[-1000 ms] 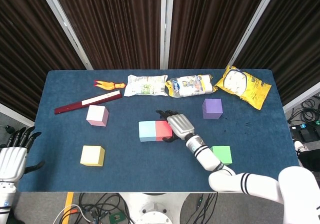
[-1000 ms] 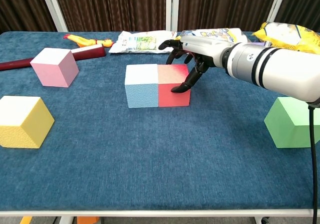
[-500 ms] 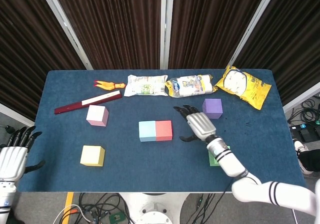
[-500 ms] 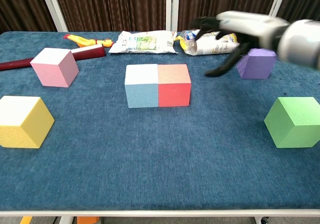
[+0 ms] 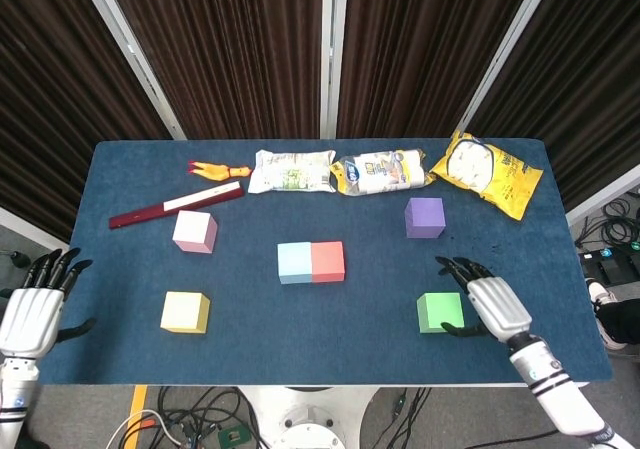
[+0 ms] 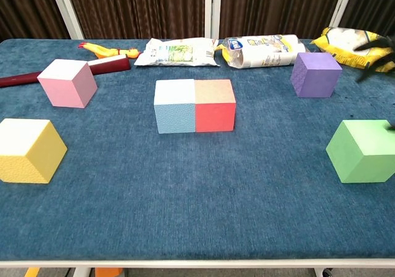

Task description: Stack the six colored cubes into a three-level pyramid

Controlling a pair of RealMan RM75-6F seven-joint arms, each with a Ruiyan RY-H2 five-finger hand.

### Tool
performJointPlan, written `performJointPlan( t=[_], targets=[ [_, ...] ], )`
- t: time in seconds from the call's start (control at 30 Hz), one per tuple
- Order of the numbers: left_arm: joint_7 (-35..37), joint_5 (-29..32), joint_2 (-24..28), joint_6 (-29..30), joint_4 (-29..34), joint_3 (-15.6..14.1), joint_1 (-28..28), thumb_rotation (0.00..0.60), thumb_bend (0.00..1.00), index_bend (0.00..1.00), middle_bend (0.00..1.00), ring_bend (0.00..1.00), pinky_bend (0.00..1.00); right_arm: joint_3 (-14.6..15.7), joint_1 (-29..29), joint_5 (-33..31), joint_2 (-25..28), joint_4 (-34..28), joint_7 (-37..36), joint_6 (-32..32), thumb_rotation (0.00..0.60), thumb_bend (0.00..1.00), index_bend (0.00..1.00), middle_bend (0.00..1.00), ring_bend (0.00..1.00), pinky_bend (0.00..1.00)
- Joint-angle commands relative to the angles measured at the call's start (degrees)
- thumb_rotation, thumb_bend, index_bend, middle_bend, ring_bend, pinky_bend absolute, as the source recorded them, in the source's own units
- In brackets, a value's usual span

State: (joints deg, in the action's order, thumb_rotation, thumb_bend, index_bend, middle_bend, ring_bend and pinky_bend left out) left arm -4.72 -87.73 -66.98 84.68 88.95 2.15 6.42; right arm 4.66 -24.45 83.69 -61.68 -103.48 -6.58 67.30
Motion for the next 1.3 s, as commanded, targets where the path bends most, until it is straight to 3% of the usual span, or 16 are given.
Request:
performJointPlan(
  t=[0.03, 0.47, 0.57, 0.87, 1.1, 1.3],
  targets=[
    [-0.45, -0.14, 0.17, -0.20, 0.48, -0.01, 0.22, 0.600, 0.00, 0.18, 0.09, 0.01, 0.11, 1.30, 1.54, 1.54, 0.89, 0.84, -1.00, 0.59, 0.600, 0.02, 0.03, 0.22, 0.08, 0.15],
    [-1.59, 0.05, 0.71, 0.13, 1.92, -0.34, -0.07, 0.600, 0.00, 0.18, 0.09, 0.01, 0.11, -1.03, 0.48, -1.06, -4.57, 7.76, 3.76, -4.89, 0.600, 0.01, 0.05, 0.20, 0.08, 0.15],
    [-1.71, 0.16, 0.79, 0.16, 2.00, -0.48, -0.21, 0.600, 0.00, 0.18, 0.09, 0.01, 0.11, -1.26, -0.20, -1.43, -5.99, 8.93, 4.07, -6.90, 0.600, 0.01, 0.10, 0.22, 0.08, 0.15],
    [-1.59, 0.27, 0.72, 0.33, 1.83, -0.43, -0.27, 0.600, 0.00, 0.18, 0.09, 0.01, 0.11, -2.75, -0.31, -2.64, -8.61, 10.97, 4.51, -7.78, 0.600, 0.08, 0.36, 0.35, 0.13, 0.21],
    [-1.60, 0.31, 0.70, 0.27, 1.82, -0.39, -0.19, 0.600, 0.00, 0.18, 0.09, 0.01, 0.11, -7.00, -1.96, -3.29, -7.23, 10.31, 1.26, -7.13, 0.600, 0.10, 0.41, 0.40, 0.16, 0.21],
    [-1.74, 0.14, 0.73, 0.32, 1.94, -0.40, -0.12, 0.600, 0.00, 0.18, 0.09, 0.01, 0.11, -12.33, -8.08, -7.49, -7.80, 12.42, 0.08, -14.07, 0.600, 0.10, 0.41, 0.40, 0.16, 0.21]
  ],
)
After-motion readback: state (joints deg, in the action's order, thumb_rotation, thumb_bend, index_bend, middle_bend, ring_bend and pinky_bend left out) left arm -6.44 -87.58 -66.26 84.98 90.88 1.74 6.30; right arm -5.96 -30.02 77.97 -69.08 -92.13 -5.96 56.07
